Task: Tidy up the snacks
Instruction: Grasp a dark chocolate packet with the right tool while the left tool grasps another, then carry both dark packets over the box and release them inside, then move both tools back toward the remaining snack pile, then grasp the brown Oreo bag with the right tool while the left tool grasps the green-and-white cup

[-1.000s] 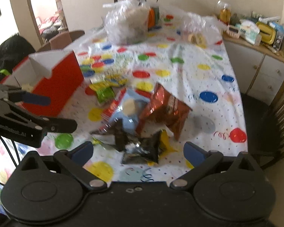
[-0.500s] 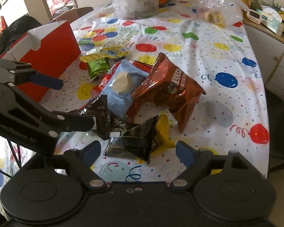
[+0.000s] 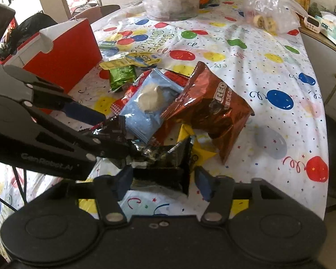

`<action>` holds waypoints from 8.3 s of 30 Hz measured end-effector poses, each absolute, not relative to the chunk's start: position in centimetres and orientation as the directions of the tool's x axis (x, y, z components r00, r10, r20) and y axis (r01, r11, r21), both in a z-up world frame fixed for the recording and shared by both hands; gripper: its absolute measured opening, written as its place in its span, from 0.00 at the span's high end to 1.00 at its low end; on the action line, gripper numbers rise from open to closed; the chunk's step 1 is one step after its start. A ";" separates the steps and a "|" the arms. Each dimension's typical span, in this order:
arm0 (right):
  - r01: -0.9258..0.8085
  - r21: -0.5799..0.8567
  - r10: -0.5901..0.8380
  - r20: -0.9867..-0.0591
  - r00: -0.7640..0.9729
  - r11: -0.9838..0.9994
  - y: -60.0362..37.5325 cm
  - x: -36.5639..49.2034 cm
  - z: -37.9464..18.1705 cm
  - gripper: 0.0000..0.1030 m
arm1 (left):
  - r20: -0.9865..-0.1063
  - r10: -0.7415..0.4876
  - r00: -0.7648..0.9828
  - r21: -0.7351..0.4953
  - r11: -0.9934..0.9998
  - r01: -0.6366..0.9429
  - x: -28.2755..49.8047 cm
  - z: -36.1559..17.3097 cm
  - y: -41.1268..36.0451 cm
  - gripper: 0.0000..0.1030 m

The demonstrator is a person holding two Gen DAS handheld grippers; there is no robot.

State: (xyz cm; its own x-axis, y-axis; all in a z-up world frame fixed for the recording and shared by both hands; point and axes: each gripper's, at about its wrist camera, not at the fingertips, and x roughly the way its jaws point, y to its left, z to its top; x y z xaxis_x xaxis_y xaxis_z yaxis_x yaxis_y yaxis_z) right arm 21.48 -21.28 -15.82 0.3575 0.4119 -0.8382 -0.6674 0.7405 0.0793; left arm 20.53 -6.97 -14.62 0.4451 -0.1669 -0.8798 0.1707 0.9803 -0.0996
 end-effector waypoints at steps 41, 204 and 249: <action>-0.533 0.102 0.438 -0.706 0.556 0.840 -19.8 11.9 -6.3 0.86 | -0.784 -0.242 0.572 -0.218 0.970 0.111 11.9 -7.8 0.0 0.76; -0.815 -0.190 0.324 -0.850 0.416 0.547 -19.8 27.9 -13.2 0.27 | -0.894 -0.066 0.442 -0.116 0.989 -0.088 18.8 -15.7 -3.8 0.32; -0.660 -0.055 0.384 -0.776 0.501 0.749 -21.9 20.1 -8.7 0.71 | -0.842 -0.085 0.533 -0.144 0.987 -0.070 14.6 -12.8 -2.0 0.67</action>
